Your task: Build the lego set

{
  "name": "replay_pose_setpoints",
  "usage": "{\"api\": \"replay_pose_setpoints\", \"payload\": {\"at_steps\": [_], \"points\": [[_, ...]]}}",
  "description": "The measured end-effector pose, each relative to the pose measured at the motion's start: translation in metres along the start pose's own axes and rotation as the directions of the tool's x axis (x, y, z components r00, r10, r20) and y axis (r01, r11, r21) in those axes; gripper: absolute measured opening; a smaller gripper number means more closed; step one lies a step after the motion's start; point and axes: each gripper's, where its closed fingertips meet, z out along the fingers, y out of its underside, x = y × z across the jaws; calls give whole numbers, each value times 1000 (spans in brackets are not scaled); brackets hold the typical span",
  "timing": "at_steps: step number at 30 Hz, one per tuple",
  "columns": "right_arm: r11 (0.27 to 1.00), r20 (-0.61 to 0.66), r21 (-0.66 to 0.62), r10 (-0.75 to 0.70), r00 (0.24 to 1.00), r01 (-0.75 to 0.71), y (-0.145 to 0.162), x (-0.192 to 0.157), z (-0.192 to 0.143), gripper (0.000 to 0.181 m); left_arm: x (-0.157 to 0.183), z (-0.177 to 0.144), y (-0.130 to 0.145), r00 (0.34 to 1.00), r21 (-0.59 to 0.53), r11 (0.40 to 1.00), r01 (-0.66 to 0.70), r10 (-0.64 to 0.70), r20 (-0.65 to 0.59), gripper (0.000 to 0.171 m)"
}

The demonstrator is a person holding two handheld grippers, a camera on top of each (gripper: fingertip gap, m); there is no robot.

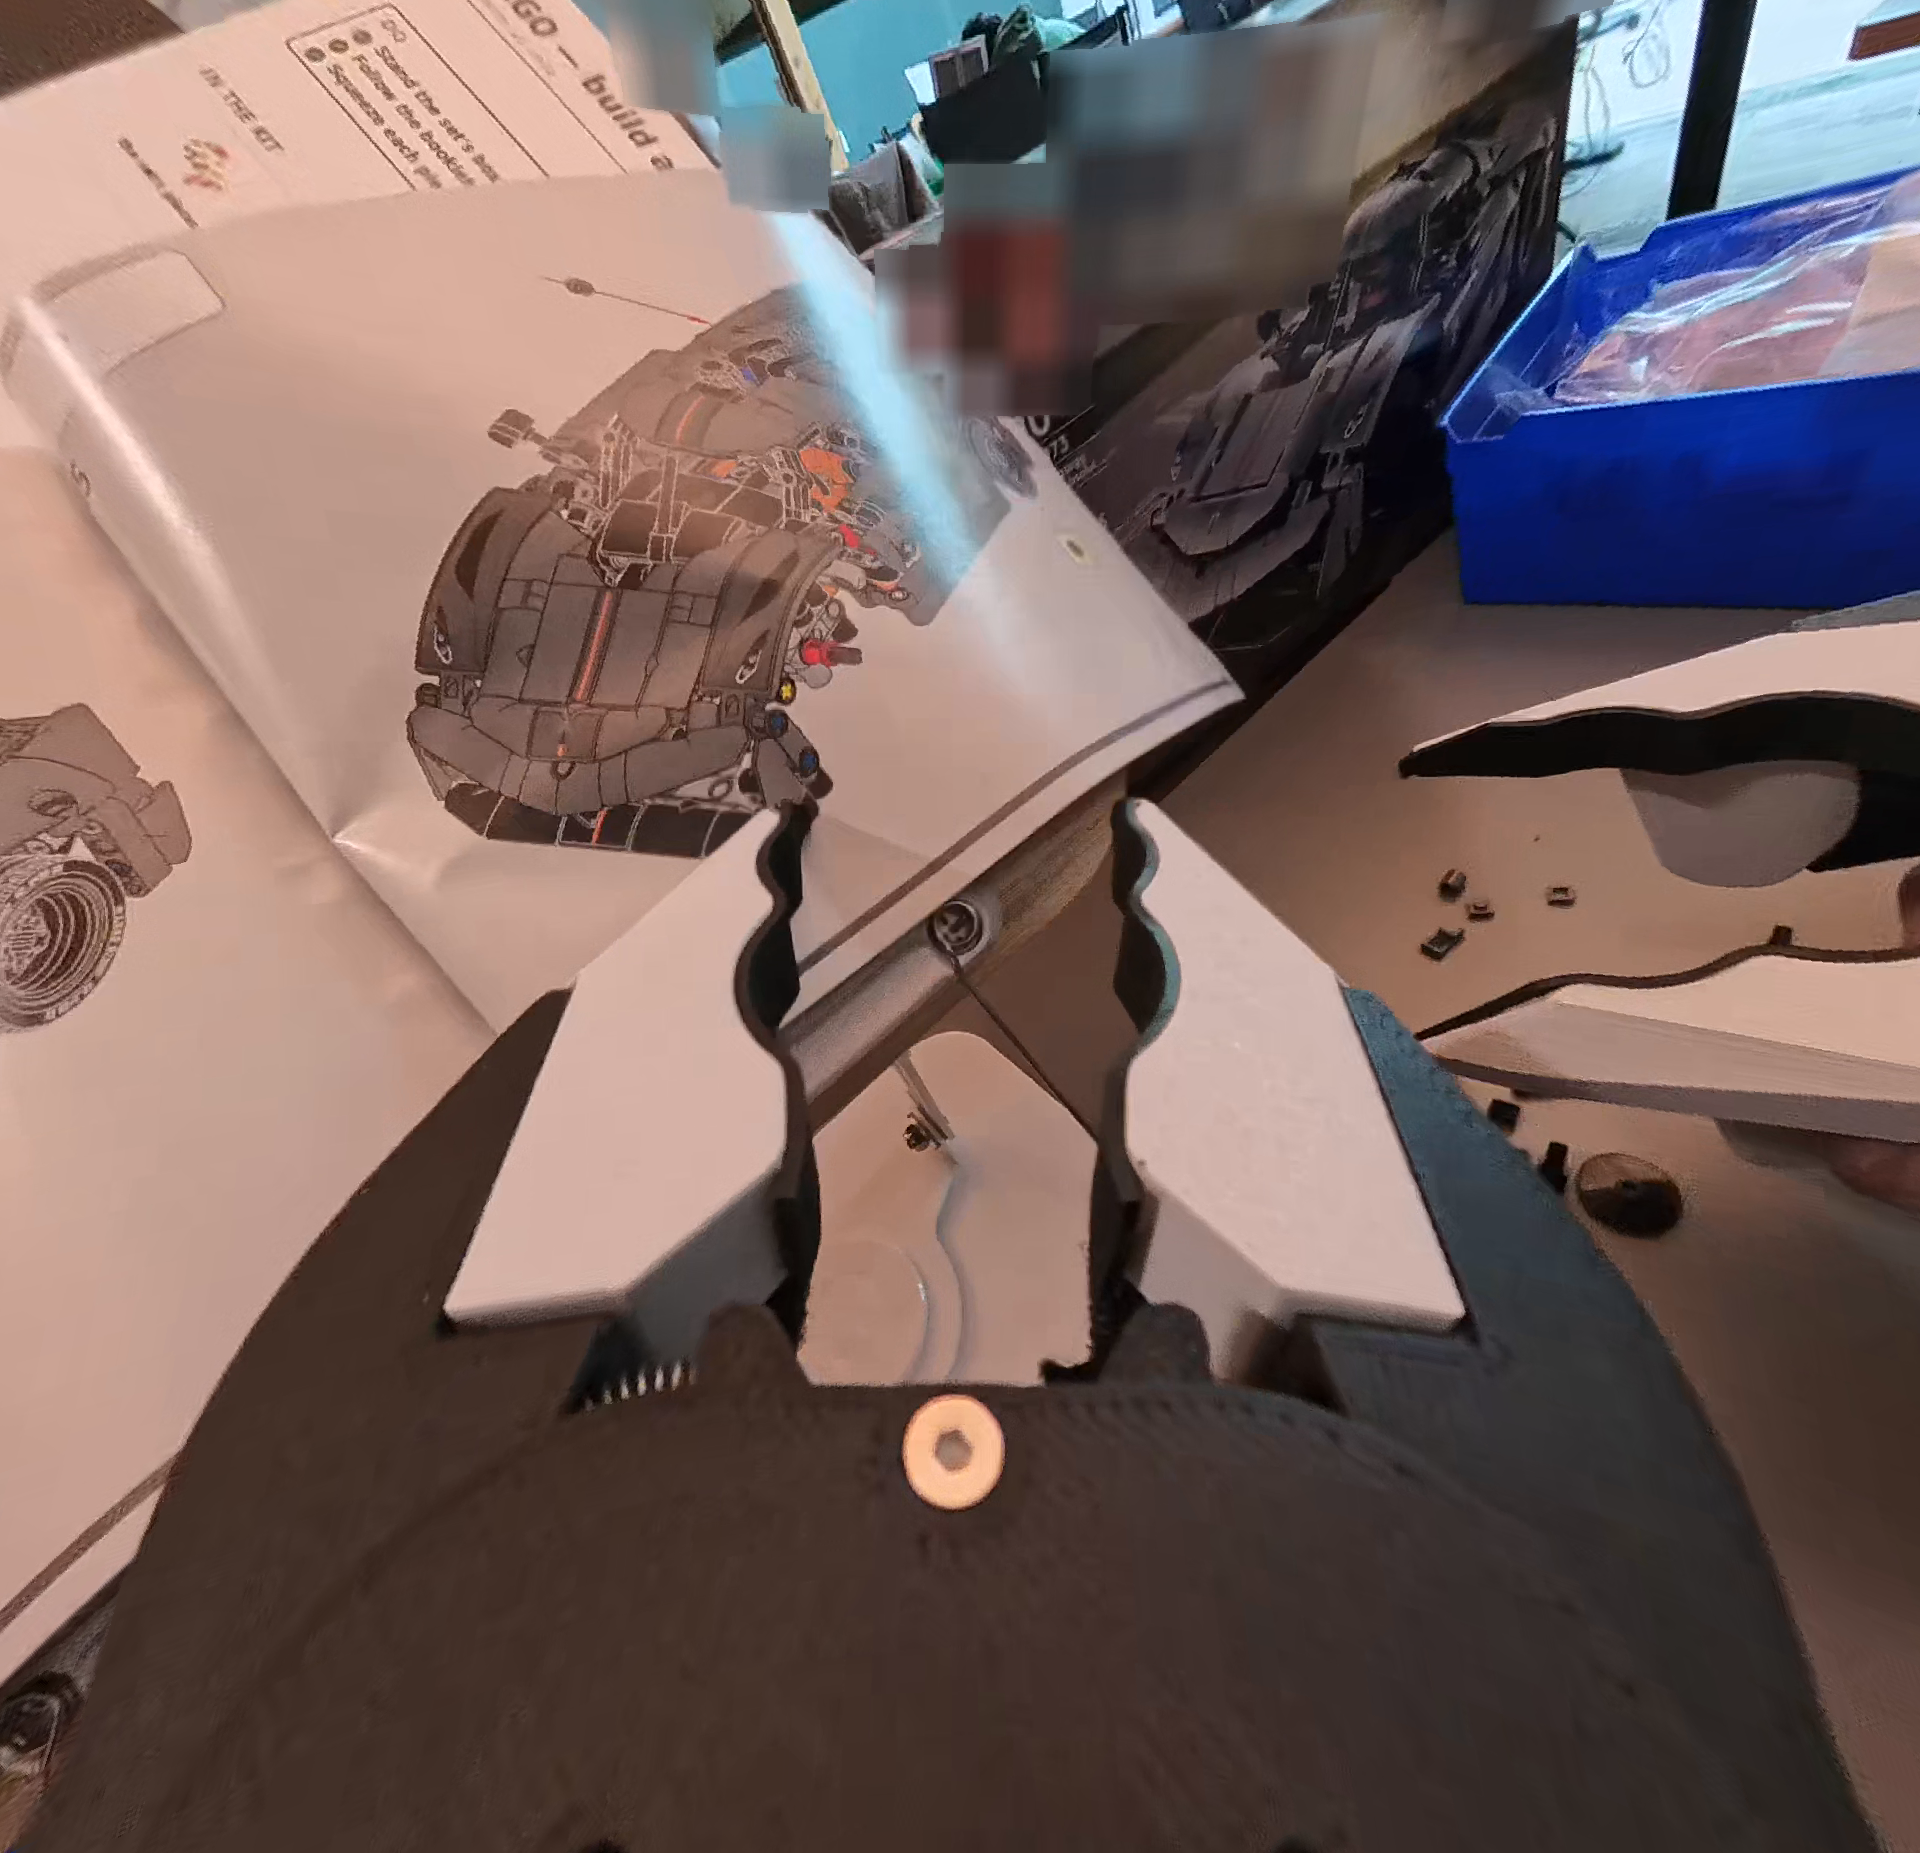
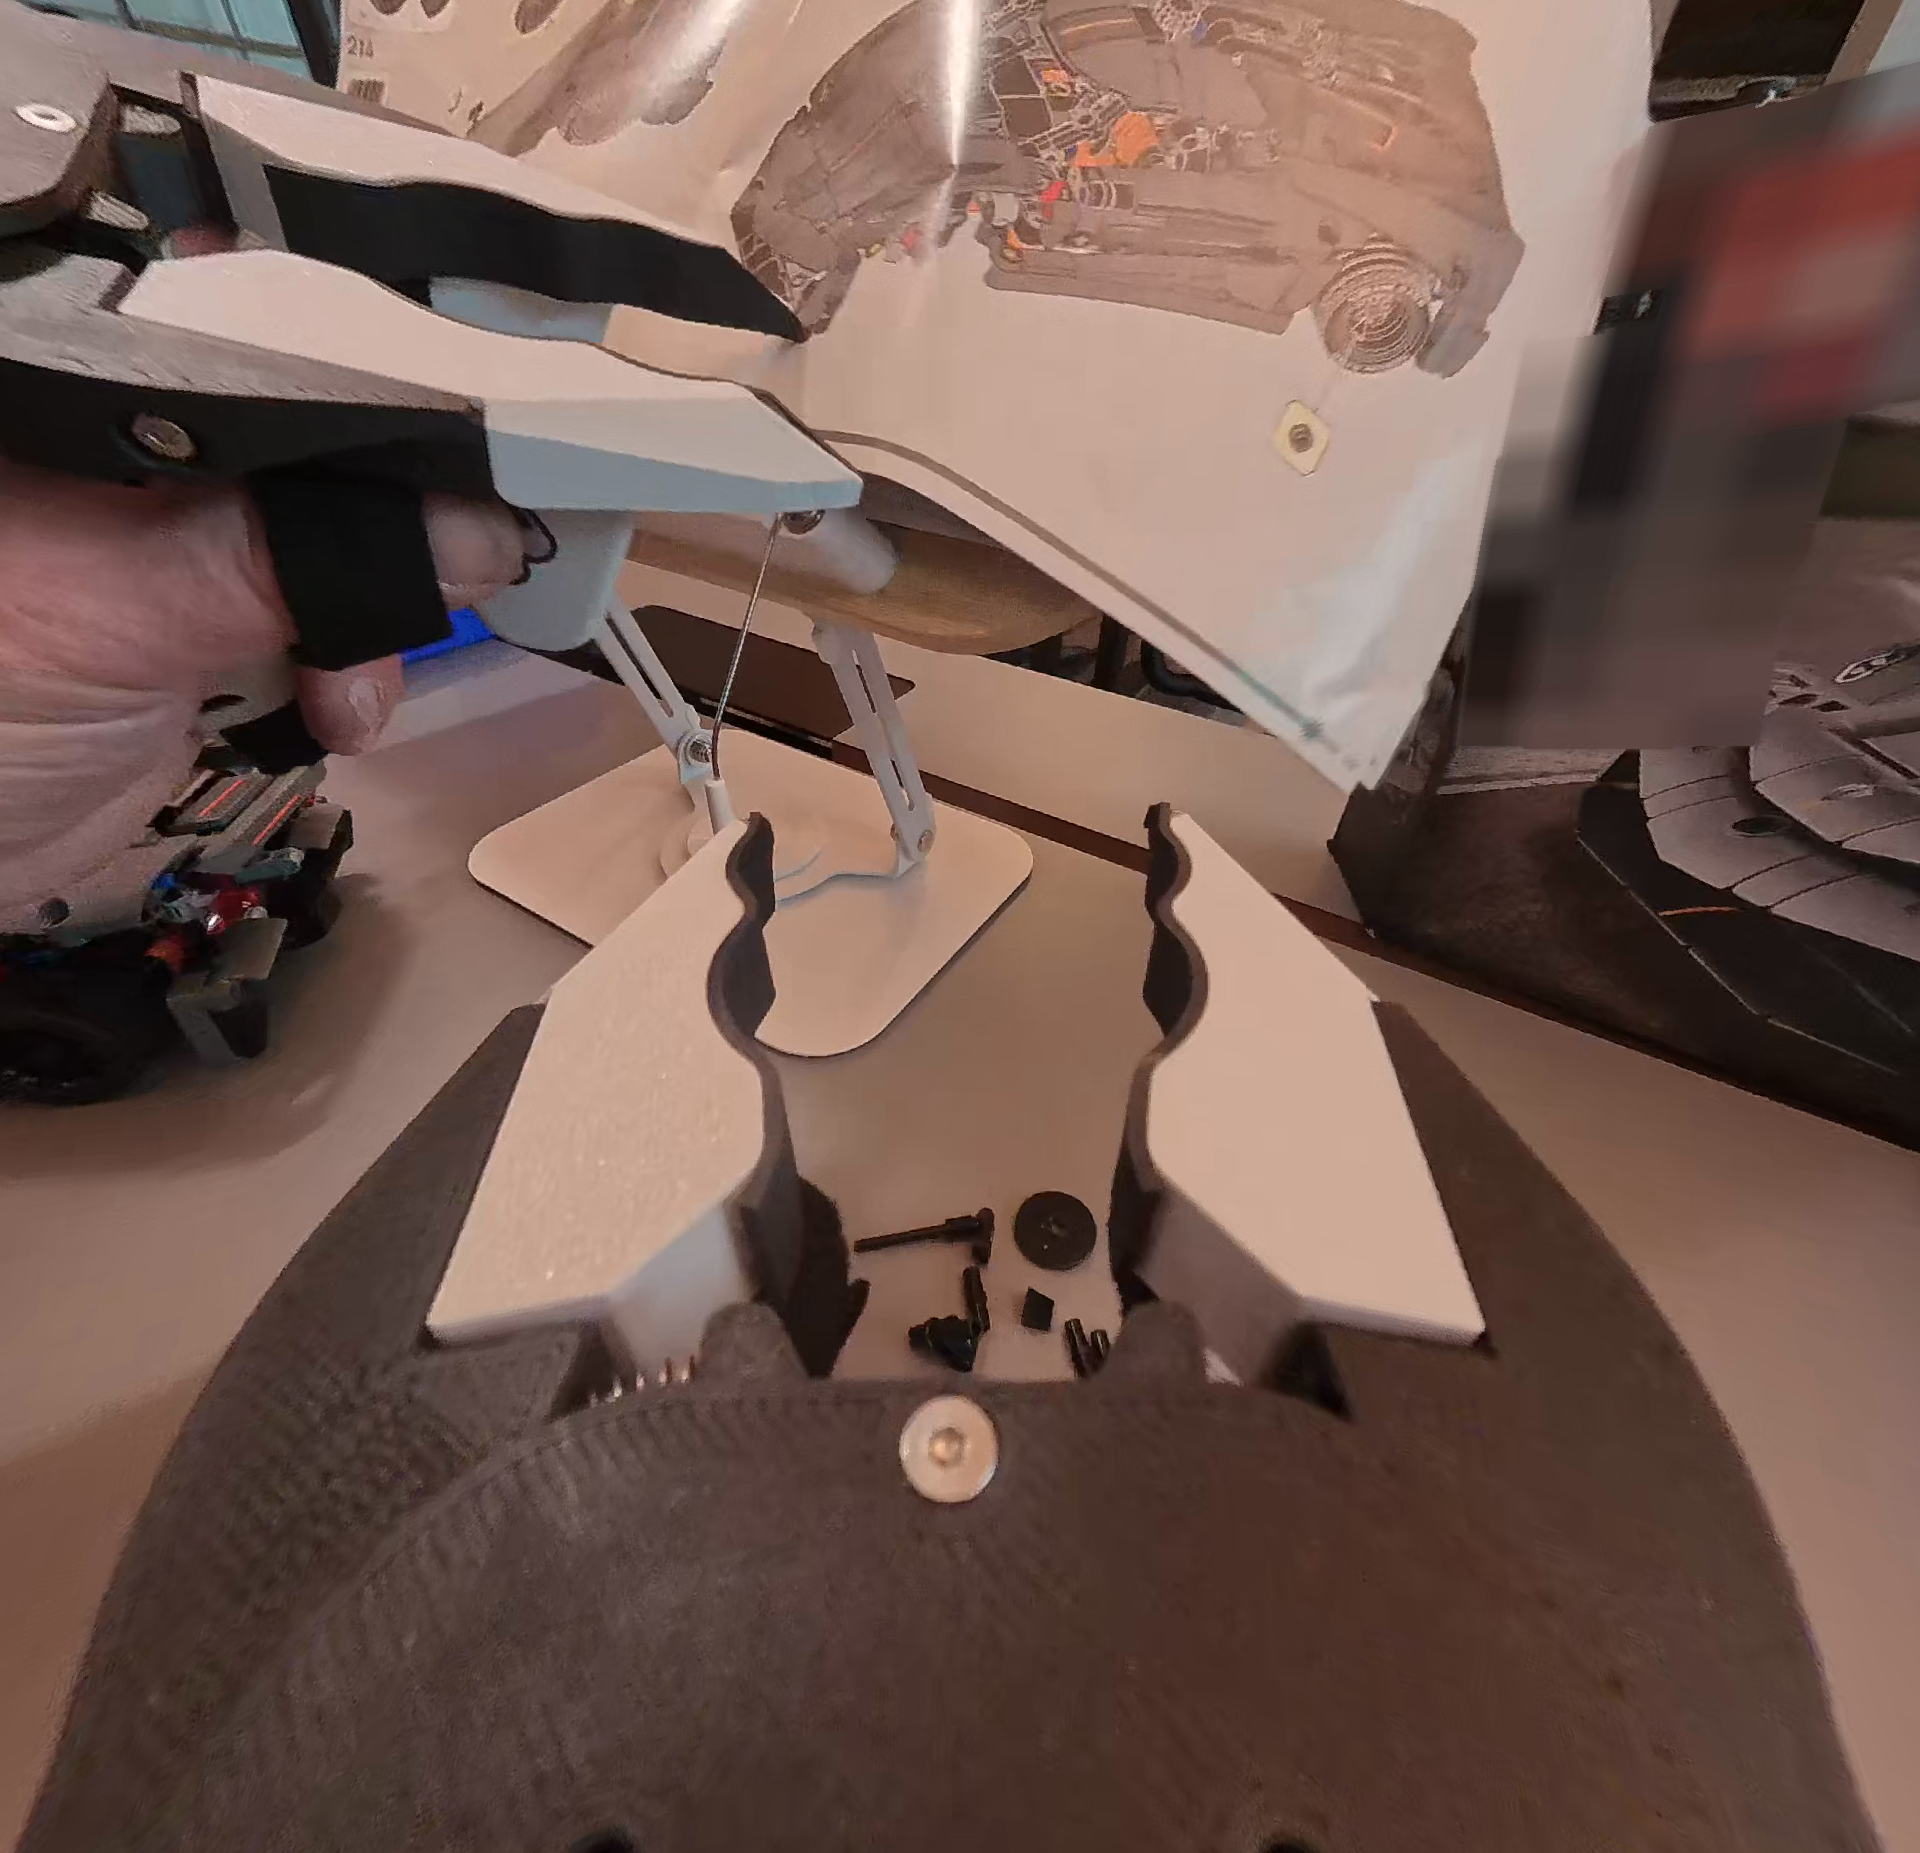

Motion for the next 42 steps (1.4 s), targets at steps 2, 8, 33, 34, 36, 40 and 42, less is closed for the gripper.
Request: {"api": "replay_pose_setpoints", "payload": {"at_steps": [2, 8, 33, 34, 36, 40, 42], "points": [[1000, 1, -4, 9, 1000, -9, 2, 1, 0, 73, -1, -1, 1, 1000, -10, 1000, 9, -9, -3, 59], [1000, 8, 2, 24, 1000, -24, 0, 0, -2, 72, -2, -4, 4, 1000, -2, 1000, 15, -15, -21, 58], [992, -9, 75, 105, 994, -104, -19, 16, -16, 74, -19, -31, -17, 1000, -25, 999, 27, -27, 3, 66], [992, -10, 74, 105, 994, -103, -19, 17, -15, 74, -20, -35, -20, 1000, -32, 999, 18, -17, 6, 67], [993, -9, 63, 102, 995, -101, -16, 16, -14, 74, -21, -46, -30, 1000, -24, 1000, 5, -5, 7, 67], [995, 11, 48, 90, 996, -90, -14, 12, -13, 71, -18, -71, -47, 1000, -29, 1000, 6, -7, -26, 67], [996, 37, 29, 81, 996, -82, -13, 6, -12, 68, -17, -86, -48, 999, -63, 997, -46, 44, -26, 71]]}}
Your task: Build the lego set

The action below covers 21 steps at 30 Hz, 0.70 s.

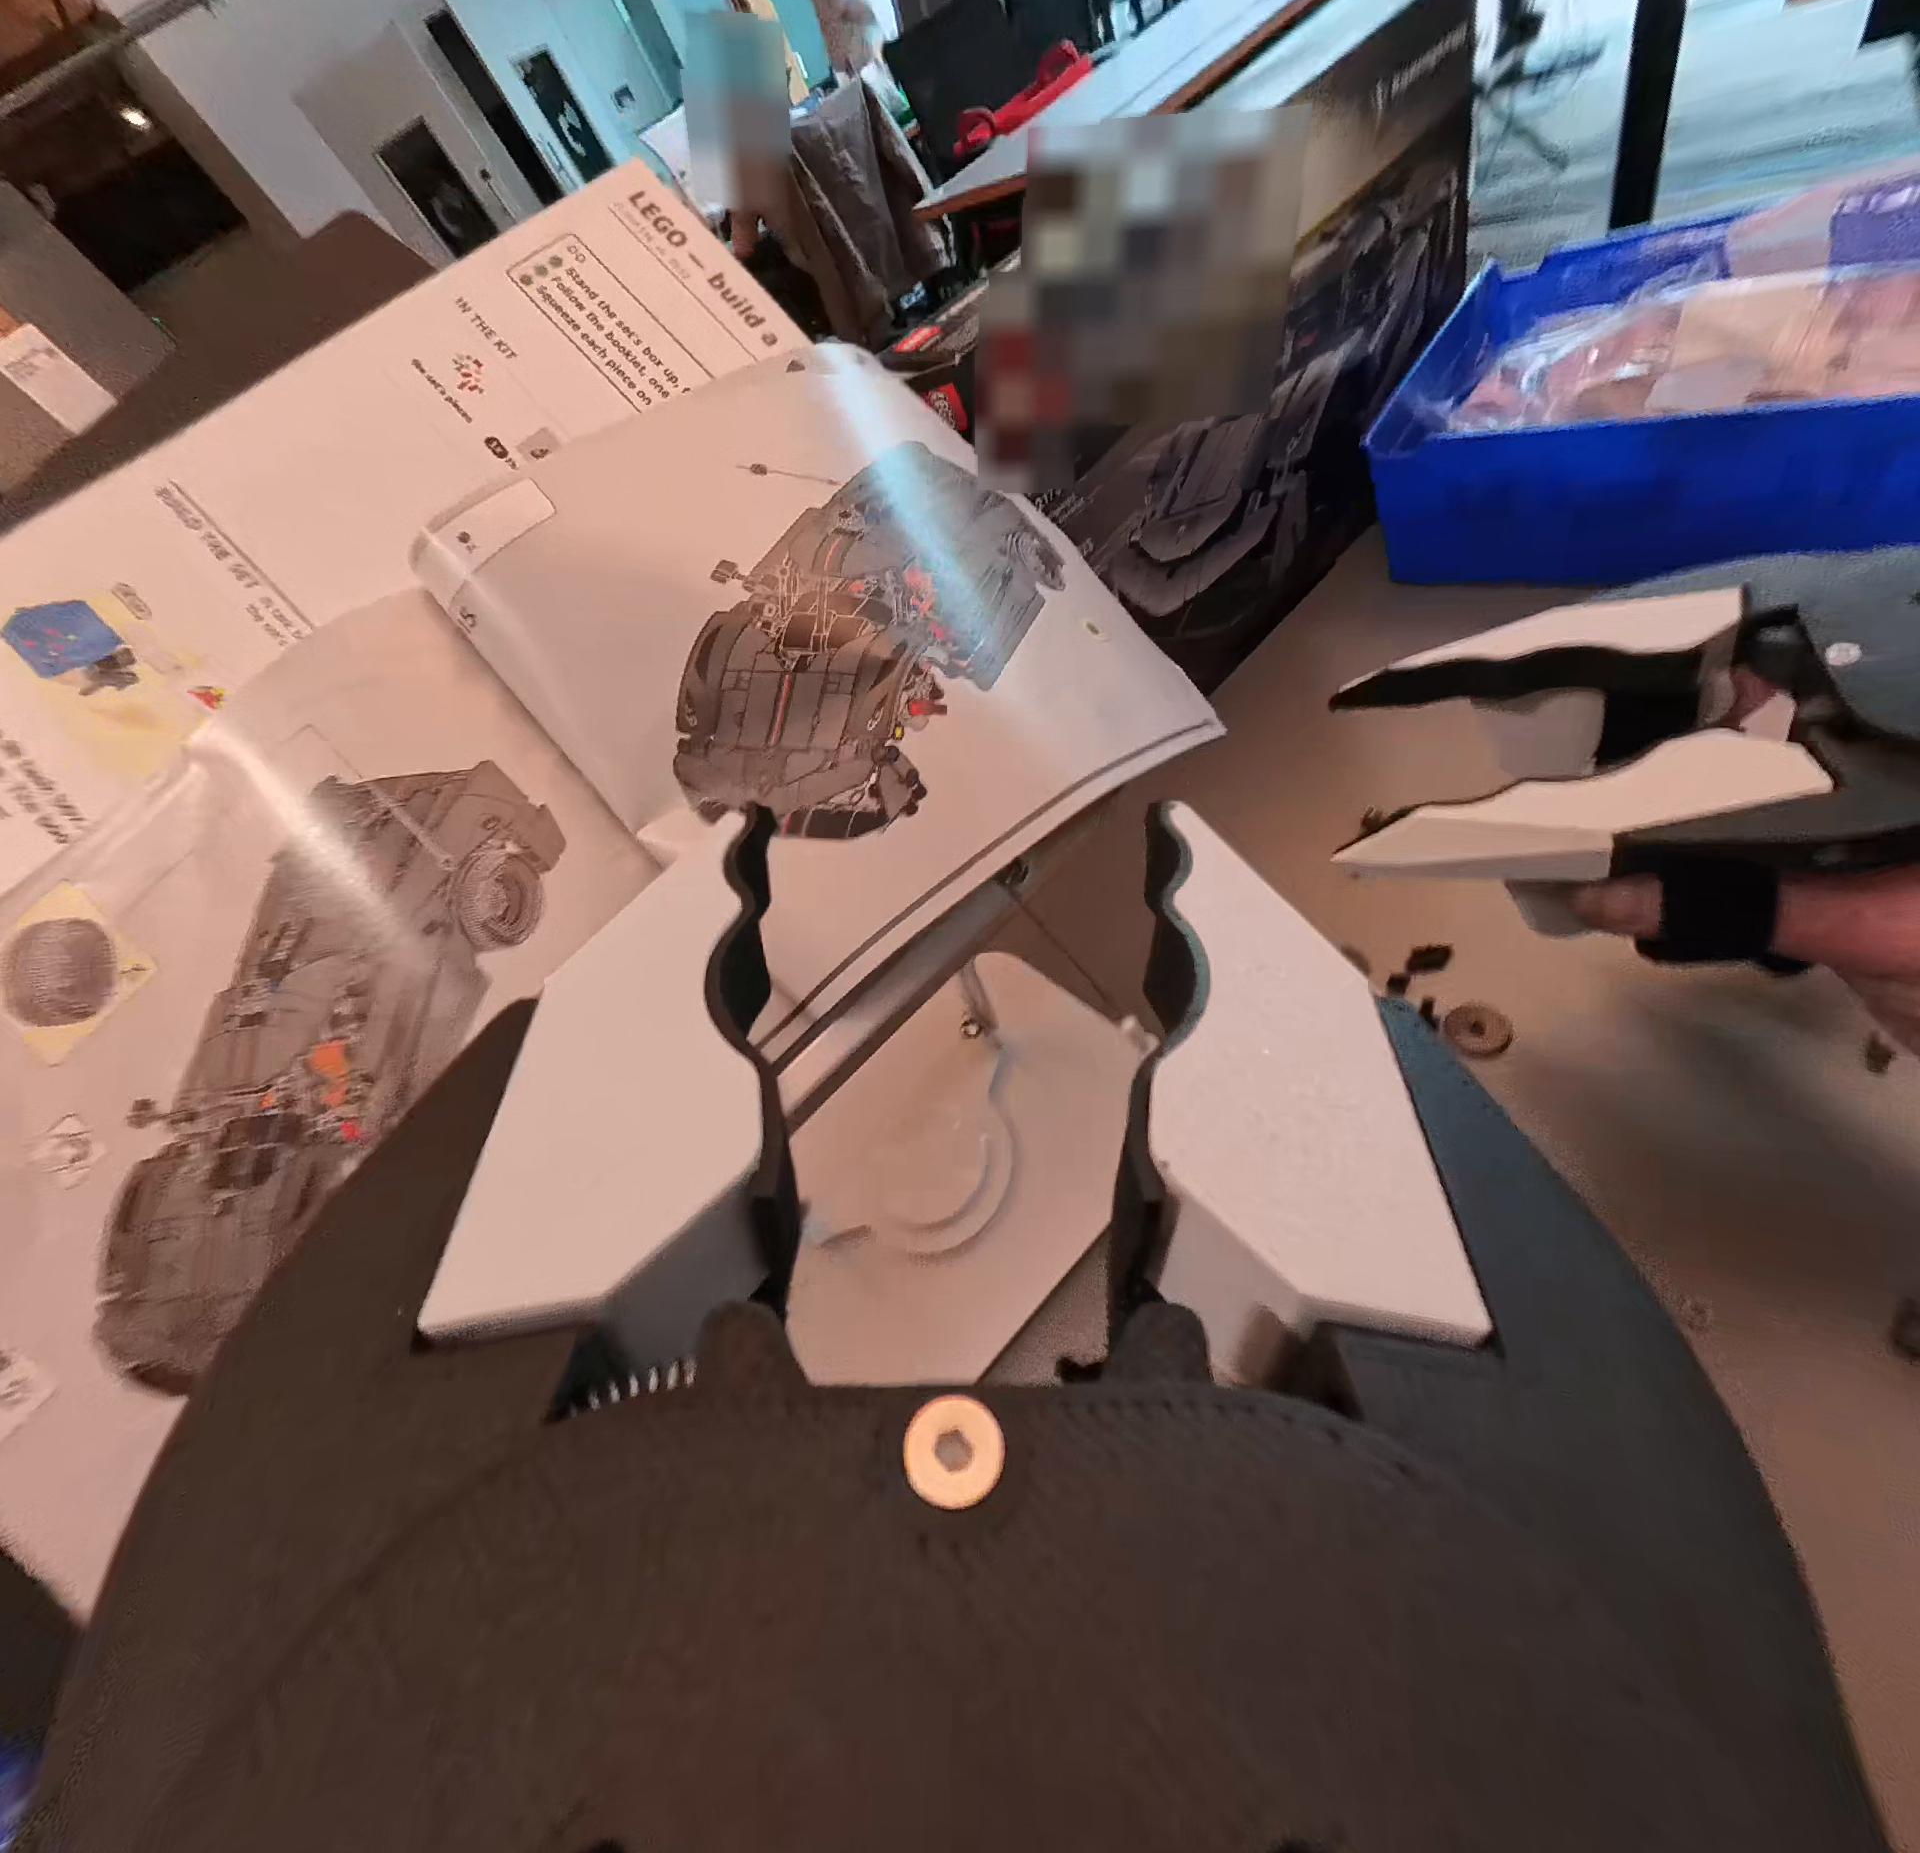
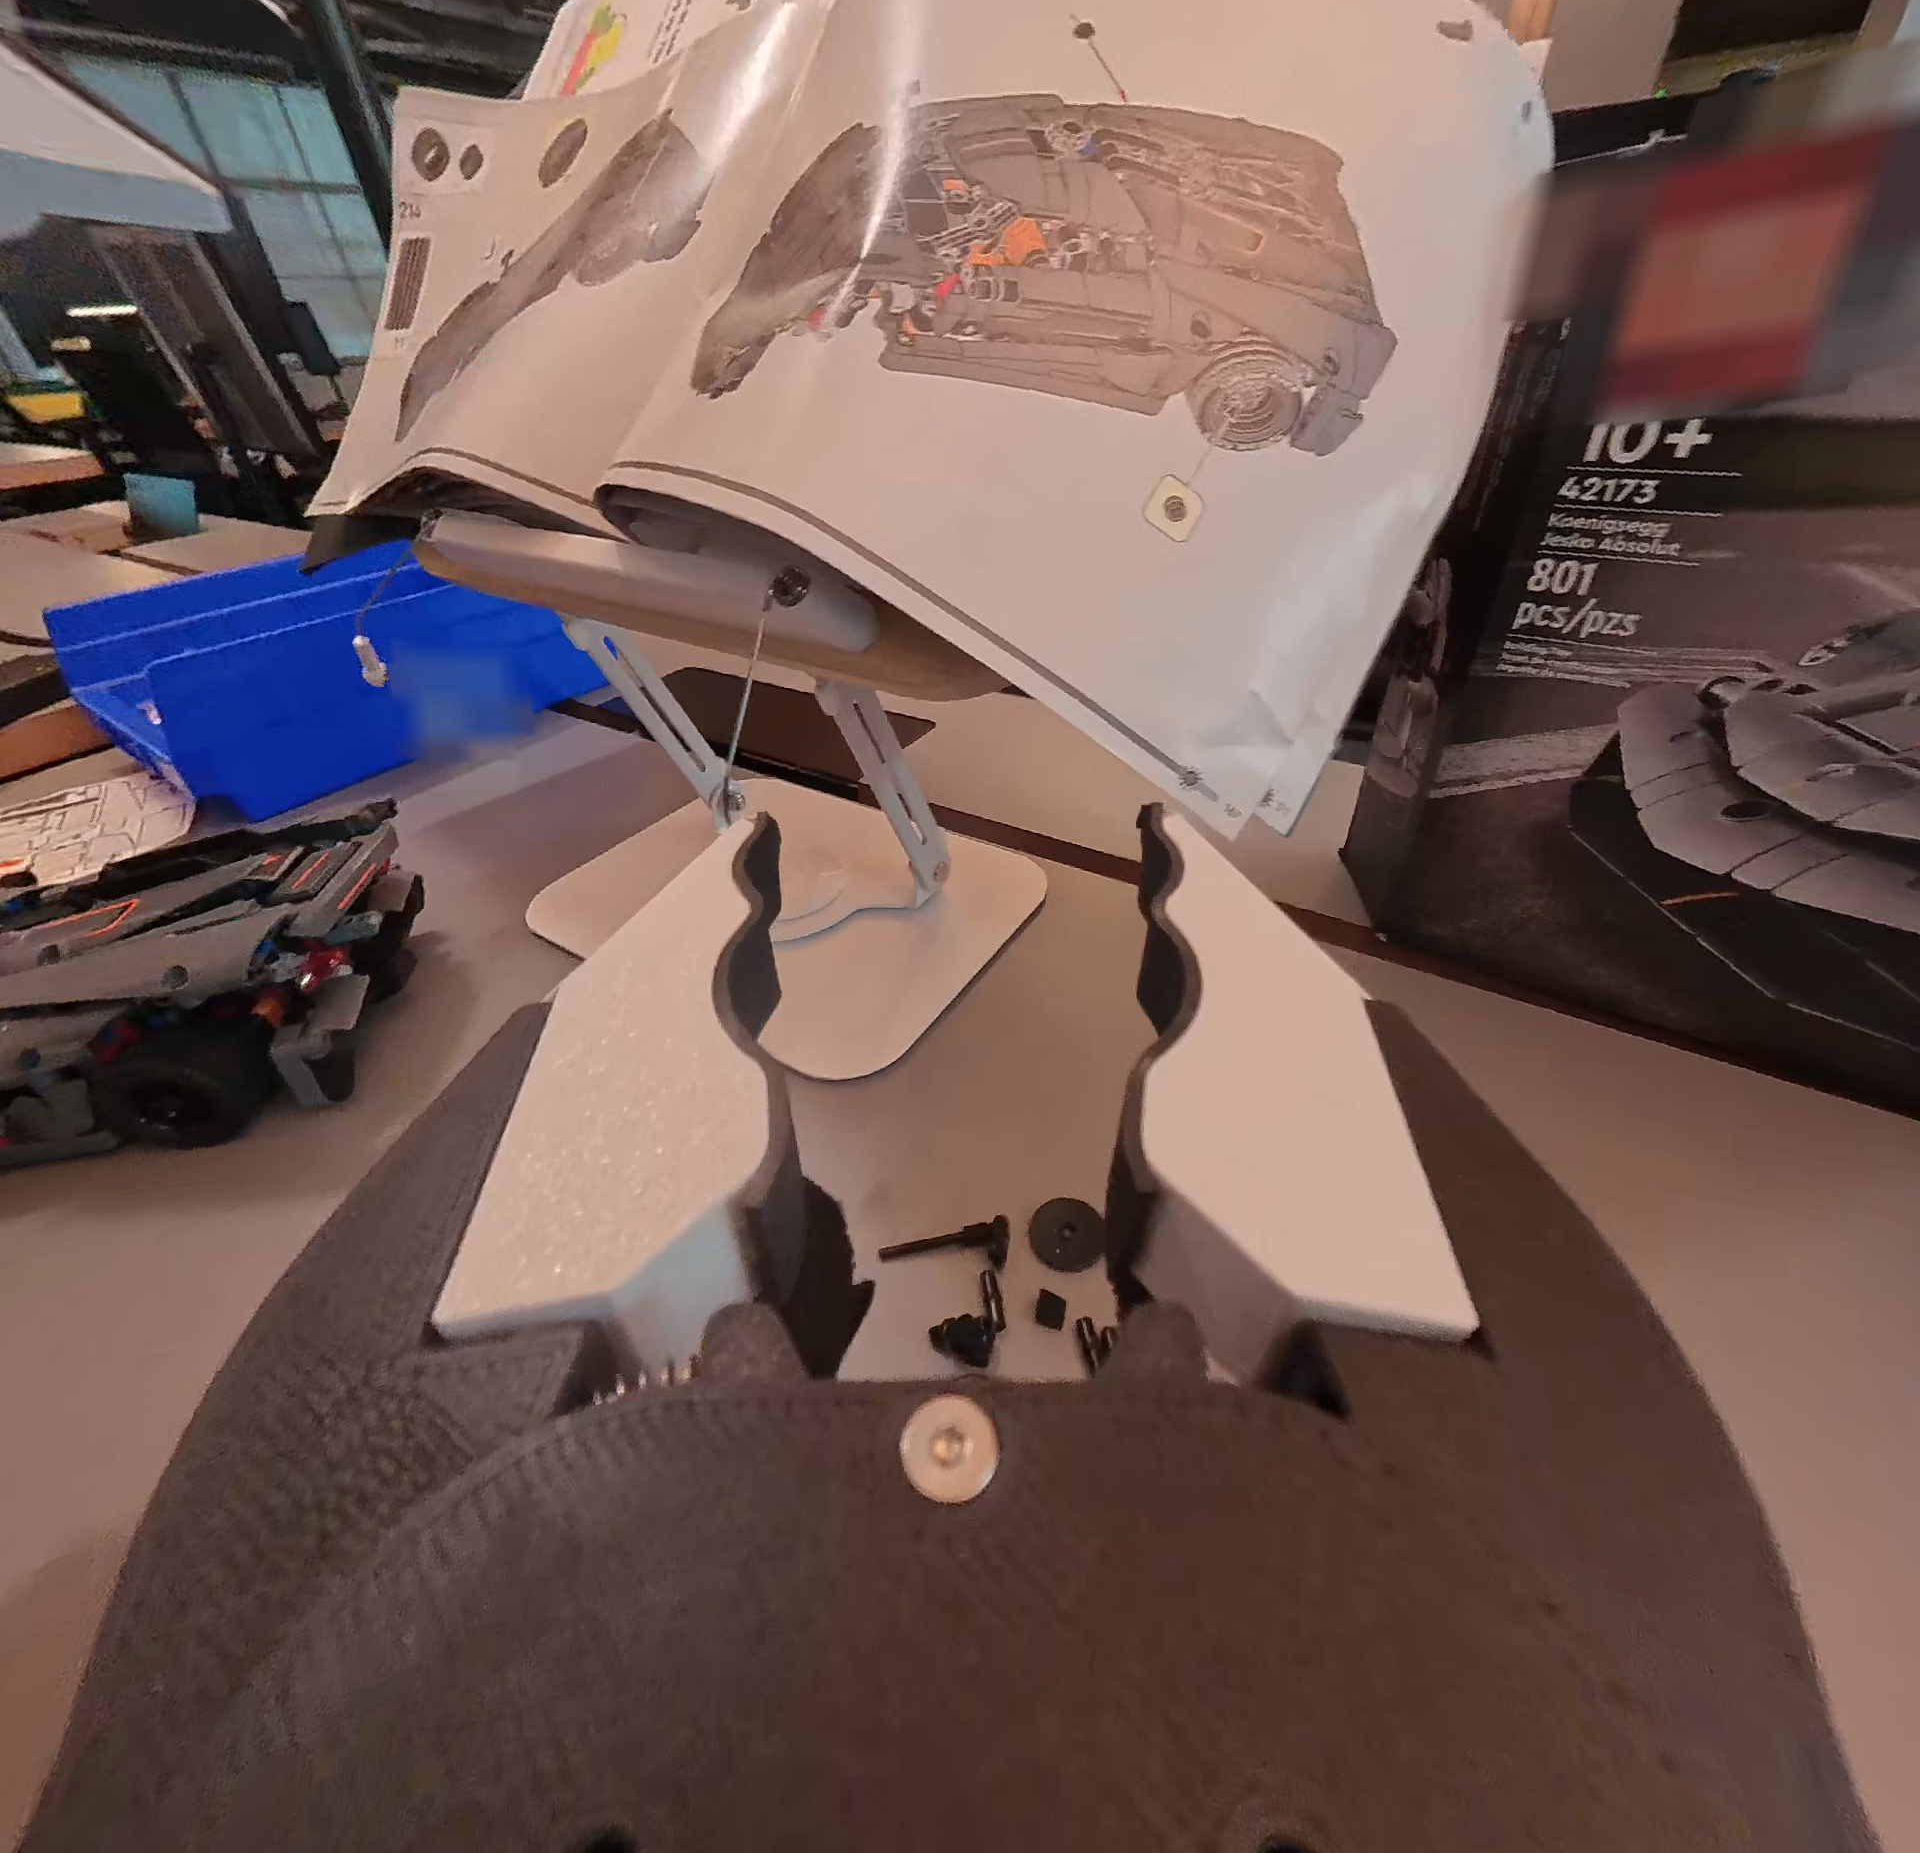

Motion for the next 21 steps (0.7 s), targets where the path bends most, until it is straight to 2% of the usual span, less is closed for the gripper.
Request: {"api": "replay_pose_setpoints", "payload": {"at_steps": [4, 7, 9, 11, 14, 18, 21], "points": [[998, 100, -66, 7, 995, -1, 11, -21, 7, 63, -9, -32, 10, 996, -106, 990, -93, 91, -24, 77], [991, 168, -125, -28, 985, 50, 21, -39, 12, 60, -11, -50, 20, 989, -189, 977, -97, 74, -126, 82], [983, 214, -158, -58, 975, 93, 29, -52, 14, 58, -13, -61, 38, 980, -298, 945, -132, 78, -184, 87], [969, 261, -201, -85, 962, 140, 39, -64, 17, 58, -16, -71, 61, 972, -397, 902, -169, 87, -217, 96], [946, 346, -249, -115, 931, 210, 54, -84, 19, 58, -21, -89, 110, 959, -541, 812, -218, 76, -274, 104], [911, 438, -282, -155, 885, 299, 69, -113, 19, 57, -20, -112, 173, 947, -668, 728, -152, -86, -308, 119], [890, 490, -276, -194, 850, 362, 76, -136, 20, 57, -20, -130, 222, 951, -739, 656, -152, -105, -290, 126]]}}
